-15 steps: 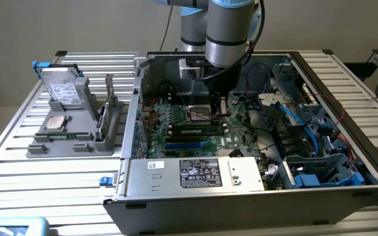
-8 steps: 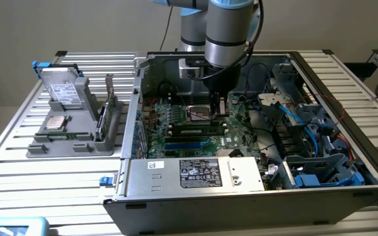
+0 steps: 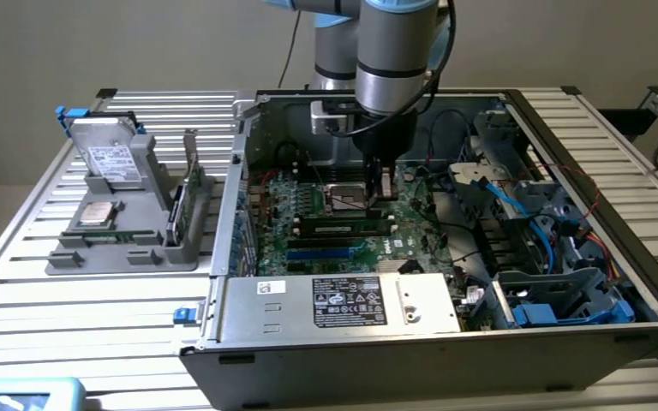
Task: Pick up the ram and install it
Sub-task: 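Press down the ram until it locks into place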
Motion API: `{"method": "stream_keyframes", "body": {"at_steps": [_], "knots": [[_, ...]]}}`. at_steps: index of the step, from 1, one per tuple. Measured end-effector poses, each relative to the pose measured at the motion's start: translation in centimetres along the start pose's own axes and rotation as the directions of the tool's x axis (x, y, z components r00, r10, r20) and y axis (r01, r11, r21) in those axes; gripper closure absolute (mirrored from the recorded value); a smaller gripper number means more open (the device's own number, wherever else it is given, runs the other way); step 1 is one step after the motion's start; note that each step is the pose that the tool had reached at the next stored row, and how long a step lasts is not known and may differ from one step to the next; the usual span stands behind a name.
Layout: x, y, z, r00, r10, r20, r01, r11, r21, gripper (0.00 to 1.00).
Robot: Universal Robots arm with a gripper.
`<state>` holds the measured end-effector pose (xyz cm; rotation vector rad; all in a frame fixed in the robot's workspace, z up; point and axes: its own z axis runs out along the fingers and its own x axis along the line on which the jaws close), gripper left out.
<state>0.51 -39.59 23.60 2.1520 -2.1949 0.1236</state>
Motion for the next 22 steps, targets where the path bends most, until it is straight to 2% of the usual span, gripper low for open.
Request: {"method": "stream_keyframes", "body": {"at_steps": [14,19,22], "knots": [[0.09,0.01,0.26,1.0000,0.000,0.0008,0.000,1.0000,0.0015,0.89],[0.01,0.06,0.40,1.0000,0.000,0.0028,0.000,1.0000,0.0030,0.89],[0.00,0.07,0.53,1.0000,0.001,0.0065,-0.001,1.0000,0.0034,0.89]]}}
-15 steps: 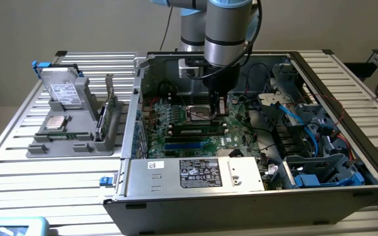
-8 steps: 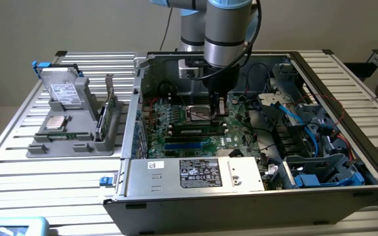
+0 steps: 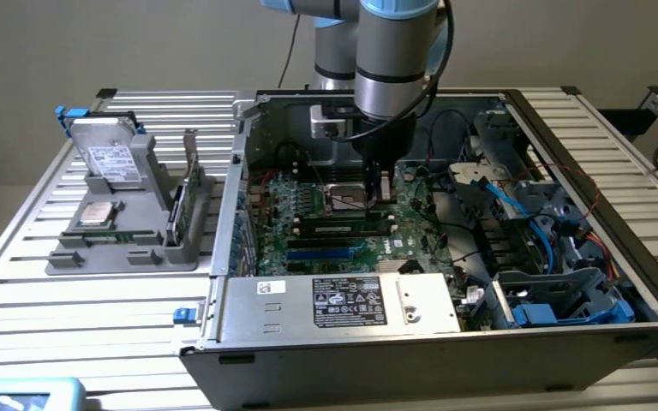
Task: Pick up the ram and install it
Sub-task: 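Press down the ram until it locks into place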
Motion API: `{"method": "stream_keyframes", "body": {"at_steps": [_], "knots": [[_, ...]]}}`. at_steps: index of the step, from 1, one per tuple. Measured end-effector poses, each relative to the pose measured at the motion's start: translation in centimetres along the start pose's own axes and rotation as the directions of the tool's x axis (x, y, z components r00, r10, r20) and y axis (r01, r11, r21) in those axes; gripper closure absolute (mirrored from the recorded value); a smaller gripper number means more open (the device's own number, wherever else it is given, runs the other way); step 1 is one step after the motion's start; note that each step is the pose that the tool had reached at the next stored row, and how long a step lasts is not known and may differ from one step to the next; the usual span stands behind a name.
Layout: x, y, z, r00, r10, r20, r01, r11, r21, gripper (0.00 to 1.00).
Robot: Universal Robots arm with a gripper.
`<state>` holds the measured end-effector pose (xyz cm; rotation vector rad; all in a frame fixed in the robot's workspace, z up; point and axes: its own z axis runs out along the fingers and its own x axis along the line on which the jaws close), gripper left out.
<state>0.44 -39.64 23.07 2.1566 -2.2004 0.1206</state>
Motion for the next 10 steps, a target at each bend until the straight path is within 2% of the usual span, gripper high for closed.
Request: {"method": "stream_keyframes", "body": {"at_steps": [10], "knots": [[-0.04,0.00,0.42,0.9999,0.000,0.0109,0.000,1.0000,-0.0001,0.89]]}}
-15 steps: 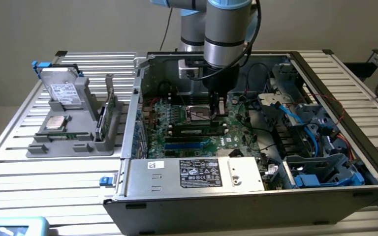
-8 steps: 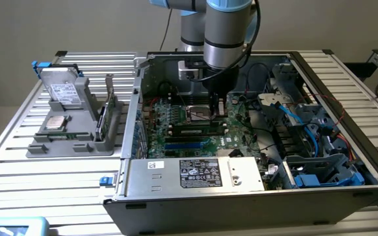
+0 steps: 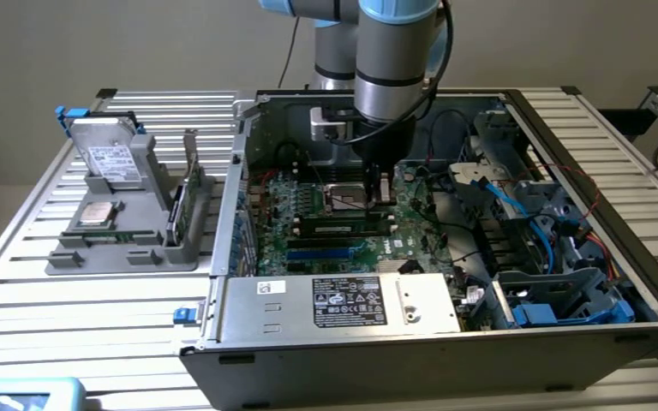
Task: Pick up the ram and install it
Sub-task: 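Press down the ram until it locks into place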
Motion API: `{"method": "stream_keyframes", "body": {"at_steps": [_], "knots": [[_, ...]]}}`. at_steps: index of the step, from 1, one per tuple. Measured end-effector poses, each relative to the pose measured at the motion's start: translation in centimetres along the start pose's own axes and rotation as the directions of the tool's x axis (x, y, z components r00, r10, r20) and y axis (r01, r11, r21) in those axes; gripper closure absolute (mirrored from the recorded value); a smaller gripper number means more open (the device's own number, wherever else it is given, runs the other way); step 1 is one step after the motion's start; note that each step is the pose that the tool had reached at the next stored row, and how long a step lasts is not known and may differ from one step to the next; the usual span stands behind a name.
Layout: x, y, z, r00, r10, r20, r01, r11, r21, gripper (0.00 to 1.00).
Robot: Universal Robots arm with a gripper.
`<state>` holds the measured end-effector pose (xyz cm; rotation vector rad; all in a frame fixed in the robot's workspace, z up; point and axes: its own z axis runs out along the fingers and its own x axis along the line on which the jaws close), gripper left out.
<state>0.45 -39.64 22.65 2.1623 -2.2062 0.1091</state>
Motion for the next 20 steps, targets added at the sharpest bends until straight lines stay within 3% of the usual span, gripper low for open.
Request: {"method": "stream_keyframes", "body": {"at_steps": [12,15,17,20], "knots": [[0.0,0.01,0.05,1.0000,0.000,0.0034,0.000,1.0000,0.0001,0.89],[0.2,0.05,-0.92,1.0000,0.000,0.0036,0.000,1.0000,-0.0031,0.89],[0.2,0.41,-1.23,1.0000,0.000,0.0070,0.000,1.0000,-0.0048,0.89],[0.3,1.66,-1.29,1.0000,0.000,0.0082,0.000,1.0000,-0.0049,0.89]]}}
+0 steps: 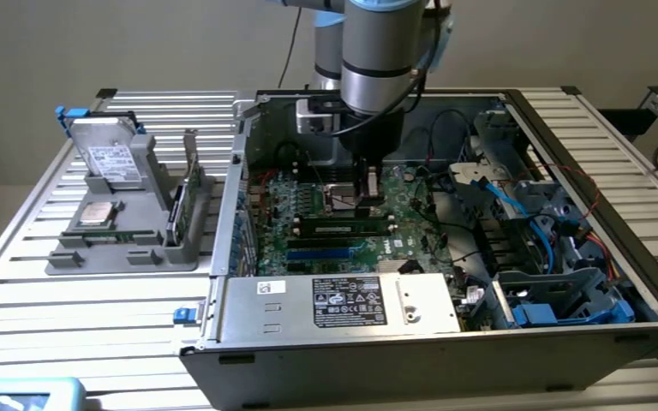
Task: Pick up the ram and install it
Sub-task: 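Press down the ram until it locks into place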
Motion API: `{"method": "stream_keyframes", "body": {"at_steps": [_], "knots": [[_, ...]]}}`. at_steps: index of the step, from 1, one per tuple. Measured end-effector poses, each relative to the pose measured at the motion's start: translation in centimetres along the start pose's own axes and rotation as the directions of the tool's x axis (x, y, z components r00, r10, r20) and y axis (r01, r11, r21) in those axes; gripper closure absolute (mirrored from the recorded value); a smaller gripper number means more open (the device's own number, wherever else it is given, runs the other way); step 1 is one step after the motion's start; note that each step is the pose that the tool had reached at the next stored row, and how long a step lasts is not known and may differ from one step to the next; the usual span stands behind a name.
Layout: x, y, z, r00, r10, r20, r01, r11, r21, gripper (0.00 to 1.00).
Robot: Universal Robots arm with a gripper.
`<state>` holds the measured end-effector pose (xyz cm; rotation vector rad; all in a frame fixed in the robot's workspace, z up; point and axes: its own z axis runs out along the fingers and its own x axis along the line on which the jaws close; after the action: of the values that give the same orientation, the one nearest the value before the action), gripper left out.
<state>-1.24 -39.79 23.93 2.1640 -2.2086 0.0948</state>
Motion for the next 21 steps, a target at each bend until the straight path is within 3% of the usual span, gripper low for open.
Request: {"method": "stream_keyframes", "body": {"at_steps": [7,11,21], "knots": [[0.1,3.03,0.04,1.0000,0.000,0.0031,0.000,1.0000,0.0000,0.89],[0.0,3.22,0.51,1.0000,0.000,0.0050,0.000,1.0000,0.0026,0.89],[0.1,3.42,1.04,1.0000,0.000,0.0054,0.000,1.0000,0.0027,0.89]]}}
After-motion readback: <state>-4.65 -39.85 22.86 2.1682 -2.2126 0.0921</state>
